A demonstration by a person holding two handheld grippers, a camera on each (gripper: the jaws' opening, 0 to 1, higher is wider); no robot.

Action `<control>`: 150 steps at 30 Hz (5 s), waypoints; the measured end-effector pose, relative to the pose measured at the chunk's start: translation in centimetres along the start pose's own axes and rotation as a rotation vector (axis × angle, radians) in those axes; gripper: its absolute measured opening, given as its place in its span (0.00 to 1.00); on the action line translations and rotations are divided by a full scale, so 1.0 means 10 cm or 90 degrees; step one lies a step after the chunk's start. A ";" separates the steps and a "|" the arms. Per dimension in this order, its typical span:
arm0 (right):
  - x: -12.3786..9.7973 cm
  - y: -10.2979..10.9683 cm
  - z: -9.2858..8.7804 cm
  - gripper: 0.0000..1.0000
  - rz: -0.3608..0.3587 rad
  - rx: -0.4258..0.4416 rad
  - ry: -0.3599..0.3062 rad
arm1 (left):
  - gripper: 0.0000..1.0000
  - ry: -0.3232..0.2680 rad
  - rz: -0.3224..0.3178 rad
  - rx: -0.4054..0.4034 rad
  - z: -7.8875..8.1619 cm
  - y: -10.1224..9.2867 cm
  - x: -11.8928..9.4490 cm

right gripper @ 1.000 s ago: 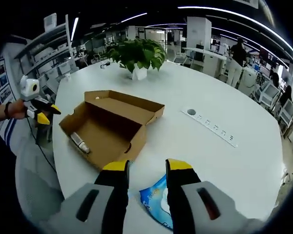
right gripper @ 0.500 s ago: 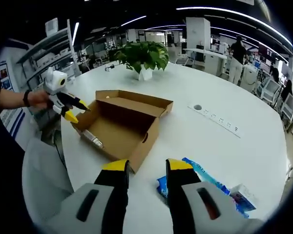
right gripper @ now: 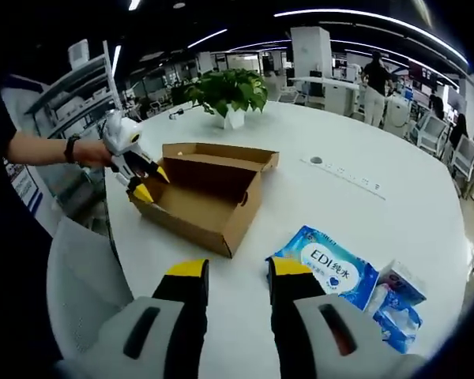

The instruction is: Operate the shoe box by opening the lid, removing the specified soft item, and placing it in the target area until the item is outside and the box remains undamaged.

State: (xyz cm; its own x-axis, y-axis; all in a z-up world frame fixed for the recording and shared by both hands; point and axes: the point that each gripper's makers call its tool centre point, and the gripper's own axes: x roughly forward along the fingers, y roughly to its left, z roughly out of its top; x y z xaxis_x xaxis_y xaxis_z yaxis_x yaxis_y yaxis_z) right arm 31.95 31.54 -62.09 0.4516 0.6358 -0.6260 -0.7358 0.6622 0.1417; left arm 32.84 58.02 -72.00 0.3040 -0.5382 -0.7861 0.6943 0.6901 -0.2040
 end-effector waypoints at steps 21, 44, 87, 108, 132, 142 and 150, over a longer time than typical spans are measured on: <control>-0.44 0.04 -0.29 0.26 -0.040 0.040 -0.010 | 0.47 0.102 -0.070 0.063 -0.23 0.01 0.33; -0.43 0.10 -0.24 0.23 -0.041 0.042 -0.016 | 0.48 0.156 -0.101 0.179 -0.35 0.00 0.25; -0.30 0.34 -0.17 0.21 -0.012 0.031 -0.030 | 0.19 0.094 -0.072 0.196 -0.17 -0.25 0.24; -0.14 0.52 -0.01 0.24 0.034 -0.023 -0.032 | 0.19 -0.043 -0.122 0.302 0.70 -0.90 -0.06; -0.13 0.91 0.14 0.33 0.111 -0.148 -0.051 | 0.20 -0.112 -0.258 0.462 1.13 -1.98 -0.33; -0.21 1.11 0.21 0.24 0.149 -0.176 -0.090 | 0.20 -0.120 -0.321 0.474 1.14 -2.20 -0.45; -0.29 1.26 0.16 0.18 0.171 -0.232 -0.076 | 0.20 -0.109 -0.356 0.505 1.06 -2.26 -0.48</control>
State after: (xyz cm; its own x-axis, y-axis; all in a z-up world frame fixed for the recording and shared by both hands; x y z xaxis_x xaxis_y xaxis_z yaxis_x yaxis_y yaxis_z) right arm 22.20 38.73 -57.25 0.2606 0.8205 -0.5089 -0.9542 0.2992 -0.0061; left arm 22.58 39.90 -57.41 -0.1551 -0.7937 -0.5881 0.9840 -0.1769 -0.0208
